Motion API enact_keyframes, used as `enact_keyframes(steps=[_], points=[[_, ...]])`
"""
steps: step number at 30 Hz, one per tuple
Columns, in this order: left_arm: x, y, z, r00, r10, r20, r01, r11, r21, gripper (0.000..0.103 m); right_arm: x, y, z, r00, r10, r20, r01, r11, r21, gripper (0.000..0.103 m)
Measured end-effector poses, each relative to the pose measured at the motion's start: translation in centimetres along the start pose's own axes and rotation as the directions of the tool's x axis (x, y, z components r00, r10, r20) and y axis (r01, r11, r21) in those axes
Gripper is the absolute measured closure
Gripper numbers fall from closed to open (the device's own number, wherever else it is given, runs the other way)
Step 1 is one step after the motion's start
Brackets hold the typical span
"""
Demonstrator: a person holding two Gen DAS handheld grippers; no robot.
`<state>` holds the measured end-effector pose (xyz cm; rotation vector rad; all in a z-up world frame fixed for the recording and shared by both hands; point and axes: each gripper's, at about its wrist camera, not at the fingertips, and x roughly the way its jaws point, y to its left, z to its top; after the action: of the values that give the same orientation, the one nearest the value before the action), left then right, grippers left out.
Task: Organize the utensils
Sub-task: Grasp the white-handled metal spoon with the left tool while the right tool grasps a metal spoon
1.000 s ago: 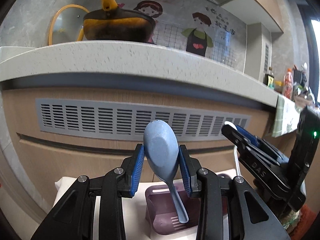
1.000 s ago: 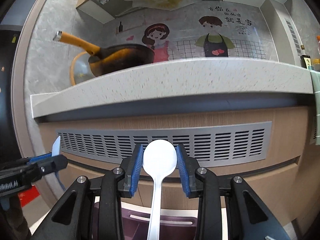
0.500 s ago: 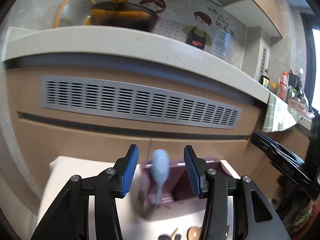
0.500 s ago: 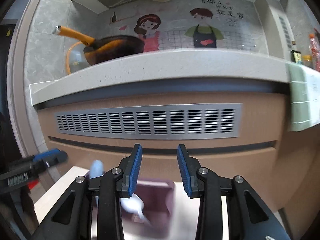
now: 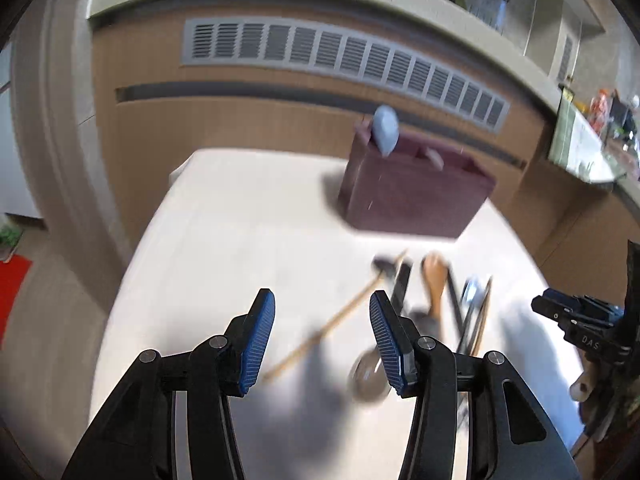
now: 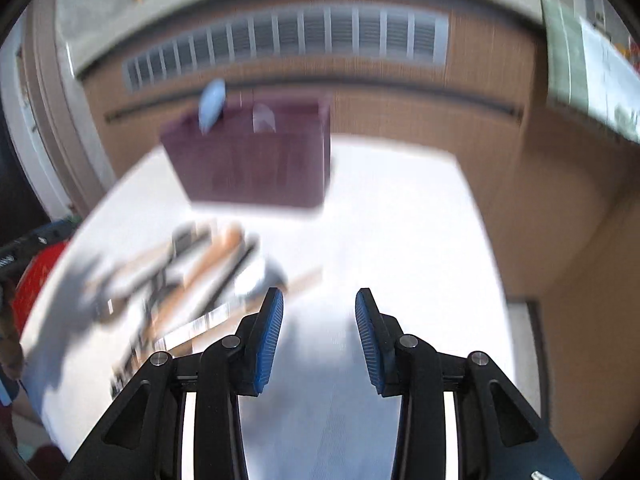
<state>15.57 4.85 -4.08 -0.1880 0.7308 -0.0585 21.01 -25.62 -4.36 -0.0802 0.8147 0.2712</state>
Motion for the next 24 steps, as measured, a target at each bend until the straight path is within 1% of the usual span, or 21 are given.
enact_keyframes(steps=[2,3,5,7,9,11,12,14,15,17,18,21,23,24], points=[[-0.3,0.5,-1.1,0.999,0.027,-0.020,-0.027,1.000,-0.004,0.053,0.7,0.2,-1.2,0.998,-0.035,-0.052,0.035,0.999,-0.006,0.070],[-0.4,0.8,-1.4,0.999,0.030,-0.023,-0.030,1.000,-0.010,0.053,0.9,0.2,-1.4,0.996,-0.058,-0.062,0.057,0.998,-0.013,0.071],[-0.9,1.4,-1.5,0.999,0.038,-0.014,-0.038,0.999,-0.027,0.053,0.7,0.8,-1.4,0.995,-0.084,-0.058,0.083,0.996,-0.018,0.071],[-1.2,1.5,-1.0,0.999,0.034,0.000,-0.034,0.999,-0.031,0.053,0.0,1.4,-1.0,0.996,-0.078,-0.035,0.078,0.997,-0.024,0.071],[-1.2,1.3,-0.8,1.000,0.027,0.004,-0.027,0.999,-0.029,0.053,-0.8,2.7,-0.9,1.000,-0.027,-0.015,0.026,0.998,-0.054,0.071],[-1.1,1.1,-0.7,1.000,0.019,-0.002,-0.019,1.000,-0.023,0.053,-1.3,4.1,-1.1,0.997,0.073,-0.021,-0.074,0.994,-0.081,0.071],[-0.9,1.0,-0.8,1.000,0.016,-0.006,-0.017,1.000,-0.021,0.053,-1.4,5.1,-1.3,0.990,0.134,-0.030,-0.137,0.987,-0.089,0.071],[-0.6,0.8,-0.9,1.000,0.010,-0.018,-0.011,1.000,-0.019,0.053,-1.1,6.8,-1.3,0.979,0.197,-0.046,-0.201,0.975,-0.096,0.071],[-0.5,0.8,-1.0,1.000,0.007,-0.022,-0.008,1.000,-0.018,0.053,-0.7,7.7,-1.2,0.975,0.214,-0.054,-0.219,0.970,-0.102,0.071],[-0.5,0.8,-1.2,1.000,0.010,-0.028,-0.010,1.000,-0.011,0.053,0.5,9.4,-0.9,0.974,0.216,-0.072,-0.223,0.968,-0.115,0.081],[-0.5,1.0,-1.4,1.000,0.013,-0.028,-0.014,1.000,-0.009,0.053,1.1,10.1,-0.6,0.973,0.216,-0.080,-0.224,0.968,-0.116,0.083],[-0.7,1.5,-1.6,1.000,0.012,-0.028,-0.012,1.000,-0.017,0.053,3.3,11.3,0.2,0.972,0.205,-0.114,-0.217,0.970,-0.105,0.084],[-0.8,1.5,-1.8,1.000,-0.012,-0.028,0.012,1.000,-0.018,0.053,4.3,11.9,0.6,0.979,0.157,-0.128,-0.173,0.977,-0.123,0.085],[-0.8,1.4,-1.9,0.999,-0.023,-0.029,0.022,1.000,-0.015,0.053,4.7,12.2,0.8,0.980,0.149,-0.129,-0.166,0.978,-0.129,0.085]])
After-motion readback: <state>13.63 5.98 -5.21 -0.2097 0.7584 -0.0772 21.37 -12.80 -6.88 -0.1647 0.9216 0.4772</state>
